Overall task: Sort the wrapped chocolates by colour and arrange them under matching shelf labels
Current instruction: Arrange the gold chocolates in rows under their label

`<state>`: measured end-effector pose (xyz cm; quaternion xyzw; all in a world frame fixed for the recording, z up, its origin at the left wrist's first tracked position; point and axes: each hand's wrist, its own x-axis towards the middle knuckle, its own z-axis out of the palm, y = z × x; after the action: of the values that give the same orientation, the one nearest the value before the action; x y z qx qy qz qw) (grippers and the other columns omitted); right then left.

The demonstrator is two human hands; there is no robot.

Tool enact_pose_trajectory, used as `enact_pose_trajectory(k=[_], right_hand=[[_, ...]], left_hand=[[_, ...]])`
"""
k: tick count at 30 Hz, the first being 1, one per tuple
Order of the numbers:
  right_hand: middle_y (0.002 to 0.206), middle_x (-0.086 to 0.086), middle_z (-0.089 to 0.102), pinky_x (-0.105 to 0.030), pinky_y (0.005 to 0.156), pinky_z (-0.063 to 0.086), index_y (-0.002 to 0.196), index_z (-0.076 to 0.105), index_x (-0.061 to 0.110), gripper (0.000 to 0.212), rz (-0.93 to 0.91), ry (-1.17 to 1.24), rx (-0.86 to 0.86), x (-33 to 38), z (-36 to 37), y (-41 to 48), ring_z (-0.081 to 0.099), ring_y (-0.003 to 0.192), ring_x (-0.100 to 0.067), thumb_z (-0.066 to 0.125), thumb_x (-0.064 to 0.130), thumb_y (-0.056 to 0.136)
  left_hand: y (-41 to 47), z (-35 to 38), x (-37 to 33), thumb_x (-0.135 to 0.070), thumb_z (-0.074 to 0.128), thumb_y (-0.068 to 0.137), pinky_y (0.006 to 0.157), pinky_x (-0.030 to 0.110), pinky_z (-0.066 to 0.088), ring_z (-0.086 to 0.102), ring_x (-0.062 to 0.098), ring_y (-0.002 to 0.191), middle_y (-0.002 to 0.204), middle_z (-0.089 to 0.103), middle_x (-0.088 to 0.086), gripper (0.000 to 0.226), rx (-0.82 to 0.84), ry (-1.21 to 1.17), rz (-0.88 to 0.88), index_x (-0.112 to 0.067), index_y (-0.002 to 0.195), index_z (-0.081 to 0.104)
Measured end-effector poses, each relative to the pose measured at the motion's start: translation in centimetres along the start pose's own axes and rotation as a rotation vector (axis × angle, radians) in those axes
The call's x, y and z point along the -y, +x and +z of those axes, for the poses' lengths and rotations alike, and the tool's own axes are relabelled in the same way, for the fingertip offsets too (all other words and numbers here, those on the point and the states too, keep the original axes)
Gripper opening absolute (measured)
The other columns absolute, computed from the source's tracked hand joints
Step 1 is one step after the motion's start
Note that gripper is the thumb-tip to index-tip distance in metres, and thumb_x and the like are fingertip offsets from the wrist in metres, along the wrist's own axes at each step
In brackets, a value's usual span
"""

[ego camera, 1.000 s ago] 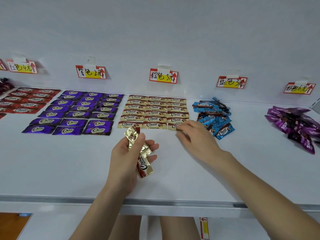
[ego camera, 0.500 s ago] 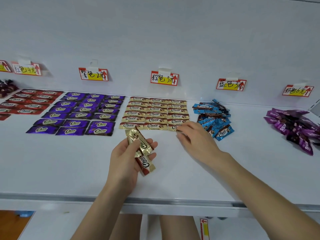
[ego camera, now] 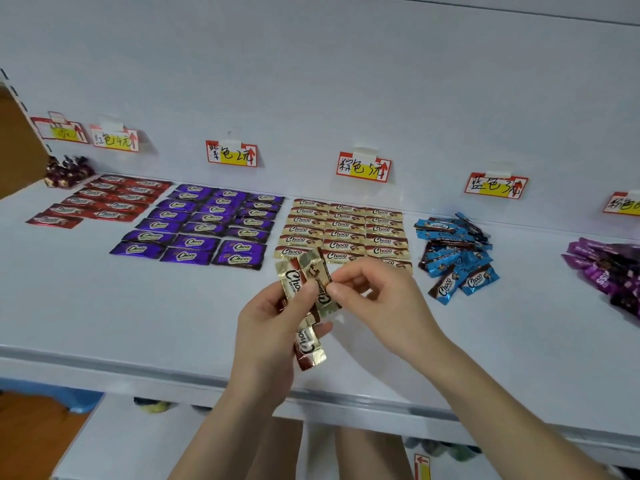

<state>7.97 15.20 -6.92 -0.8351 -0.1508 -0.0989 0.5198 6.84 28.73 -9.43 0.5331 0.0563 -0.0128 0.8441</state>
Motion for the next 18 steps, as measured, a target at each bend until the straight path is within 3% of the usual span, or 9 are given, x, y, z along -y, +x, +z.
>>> enact_pose_trajectory(k=[4,8,11,14,18], right_hand=[[0.075,0.015,0.060,-0.011,0.064,0.045,0.083,0.064,0.031,0.020,-0.007,-0.033,-0.030,-0.1,0.5,0.4,0.056,0.073,0.002,0.067,0.011,0.082],[0.082,0.002,0.063,-0.021,0.065,0.044,0.092,0.069,0.009,0.012,-0.312,-0.438,-0.048,-0.2,1.1,0.6,0.056,0.077,-0.011,0.064,0.007,0.082],[0.083,-0.005,0.063,-0.024,0.066,0.046,0.091,0.071,0.006,0.013,-0.438,-0.551,-0.027,-0.2,1.9,0.4,0.058,0.079,-0.017,0.064,0.009,0.080],[0.089,-0.002,0.061,-0.016,0.075,0.043,0.090,0.071,0.006,0.013,-0.393,-0.411,-0.030,0.0,1.9,0.6,0.053,0.087,-0.008,0.063,0.011,0.080],[0.094,0.013,0.058,-0.005,0.079,0.037,0.092,0.071,0.012,0.011,-0.221,-0.290,-0.049,0.1,1.6,1.3,0.051,0.094,0.000,0.068,0.013,0.081]], left_hand=[[-0.1,-0.7,-0.6,-0.027,0.063,0.077,0.054,0.026,0.054,0.069,0.016,0.069,0.076,0.071,0.004,0.014,-0.033,0.020,0.001,-0.018,0.077,0.074],[0.2,-1.3,-1.6,-0.031,0.057,0.085,0.053,0.026,0.055,0.072,0.020,0.076,0.078,0.073,0.006,0.022,-0.048,-0.067,-0.043,-0.016,0.085,0.072],[0.4,-1.7,-2.1,-0.026,0.057,0.088,0.056,0.025,0.055,0.072,0.020,0.082,0.088,0.074,0.007,0.020,-0.015,-0.034,-0.021,-0.012,0.092,0.071],[0.9,-2.6,-2.3,-0.012,0.055,0.091,0.056,0.025,0.055,0.072,0.020,0.081,0.089,0.074,0.007,0.014,-0.034,0.021,-0.003,-0.011,0.092,0.069],[1.1,-3.5,-2.4,-0.010,0.054,0.092,0.057,0.026,0.057,0.072,0.018,0.080,0.087,0.075,0.003,0.016,-0.055,0.053,0.011,-0.015,0.089,0.069]])
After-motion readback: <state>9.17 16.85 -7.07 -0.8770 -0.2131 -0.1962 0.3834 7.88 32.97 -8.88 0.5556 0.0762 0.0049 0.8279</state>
